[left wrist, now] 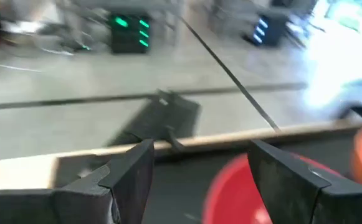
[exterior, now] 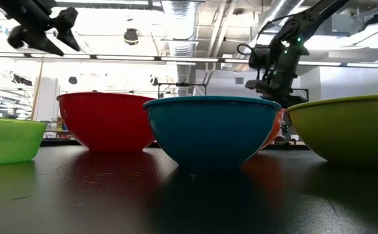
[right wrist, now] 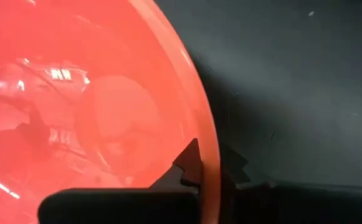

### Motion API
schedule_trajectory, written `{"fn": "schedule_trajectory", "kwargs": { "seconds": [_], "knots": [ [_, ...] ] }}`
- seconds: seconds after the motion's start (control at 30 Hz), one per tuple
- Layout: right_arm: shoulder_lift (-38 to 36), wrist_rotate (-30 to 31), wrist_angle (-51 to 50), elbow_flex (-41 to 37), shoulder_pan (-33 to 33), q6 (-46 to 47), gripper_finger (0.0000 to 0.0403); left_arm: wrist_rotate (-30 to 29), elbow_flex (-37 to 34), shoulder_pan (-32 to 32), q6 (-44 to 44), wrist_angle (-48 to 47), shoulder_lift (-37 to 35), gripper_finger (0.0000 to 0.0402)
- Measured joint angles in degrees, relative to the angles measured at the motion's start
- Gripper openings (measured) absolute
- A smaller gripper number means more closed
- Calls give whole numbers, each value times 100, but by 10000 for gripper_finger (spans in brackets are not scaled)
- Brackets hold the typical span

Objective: Nest bowls inside each other
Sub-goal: Stack the orange bowl on top of the red bowl

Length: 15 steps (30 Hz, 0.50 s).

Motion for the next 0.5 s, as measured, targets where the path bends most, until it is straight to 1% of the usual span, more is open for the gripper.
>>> {"fn": "schedule_trajectory", "kwargs": {
  "seconds": [0.07, 0.1, 0.13, 0.2, 0.3, 0.4, 0.5],
  "knots": [
    [-179, 40, 12, 64, 124, 199, 18, -117, 0, 182, 177, 38, -119, 247],
    [-265, 87, 40, 131, 210, 274, 16, -29, 2, 302, 332, 111, -152, 247],
    [-348, 109, 56, 207, 302, 370, 16, 181, 2, 444, 520, 220, -164, 247],
    [-472, 165, 119, 405, 501, 606, 16, 782, 2, 767, 927, 561, -119, 247],
    [-501, 291, 359, 807, 840, 915, 16, 1528, 4, 1319, 1364, 985, 109, 247],
    [-266, 380, 723, 1291, 1215, 1089, 16, 2020, 90, 1952, 1514, 1045, 376, 247],
    [199, 449, 843, 1944, 1560, 1109, 16, 2770, 175, 2563, 1522, 1053, 537, 247]
  ]
}}
